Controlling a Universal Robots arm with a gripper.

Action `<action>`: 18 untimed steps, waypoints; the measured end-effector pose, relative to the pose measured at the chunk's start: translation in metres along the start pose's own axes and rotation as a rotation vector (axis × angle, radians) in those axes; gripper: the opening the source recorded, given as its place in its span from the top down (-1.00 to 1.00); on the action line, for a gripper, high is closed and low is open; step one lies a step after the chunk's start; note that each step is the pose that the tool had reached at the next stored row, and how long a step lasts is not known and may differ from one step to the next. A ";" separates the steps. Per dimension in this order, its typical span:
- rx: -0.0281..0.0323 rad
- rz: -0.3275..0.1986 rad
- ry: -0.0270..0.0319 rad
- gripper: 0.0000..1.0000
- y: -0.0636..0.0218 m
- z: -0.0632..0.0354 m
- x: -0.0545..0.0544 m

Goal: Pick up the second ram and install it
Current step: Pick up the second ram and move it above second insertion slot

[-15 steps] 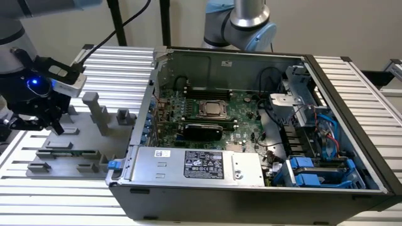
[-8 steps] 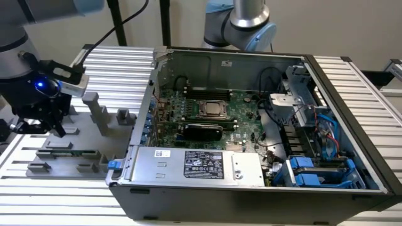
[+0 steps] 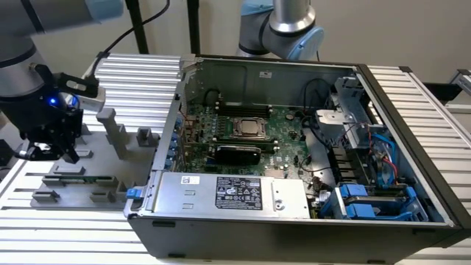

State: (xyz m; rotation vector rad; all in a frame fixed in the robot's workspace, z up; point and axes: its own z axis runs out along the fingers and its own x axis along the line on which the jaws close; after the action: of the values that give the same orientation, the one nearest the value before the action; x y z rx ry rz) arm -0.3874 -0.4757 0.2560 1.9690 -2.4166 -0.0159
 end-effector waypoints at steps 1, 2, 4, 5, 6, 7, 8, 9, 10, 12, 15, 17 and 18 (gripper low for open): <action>0.0007 -0.020 -0.0002 1.00 0.0000 0.0008 0.000; 0.0011 -0.038 -0.0003 1.00 0.0000 0.0014 0.000; 0.0017 -0.074 0.0000 1.00 -0.0001 0.0023 0.000; 0.0019 -0.092 0.0004 1.00 -0.0001 0.0027 0.000; 0.0021 -0.110 0.0007 1.00 -0.0001 0.0031 0.000; 0.0023 -0.128 0.0011 1.00 -0.0001 0.0035 0.000; 0.0024 -0.146 0.0016 1.00 -0.0001 0.0039 0.000; 0.0027 -0.164 0.0019 1.00 -0.0001 0.0043 0.000; 0.0028 -0.182 0.0021 1.00 -0.0001 0.0047 0.000; 0.0033 -0.219 0.0026 1.00 -0.0001 0.0056 0.000; 0.0038 -0.267 0.0025 1.00 -0.0001 0.0073 0.000; 0.0035 -0.274 0.0009 1.00 -0.0002 0.0080 0.001; 0.0036 -0.274 0.0004 1.00 -0.0003 0.0083 0.001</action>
State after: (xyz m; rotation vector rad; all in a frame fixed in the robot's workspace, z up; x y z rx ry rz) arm -0.3876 -0.4770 0.2477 2.2837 -2.1270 -0.0163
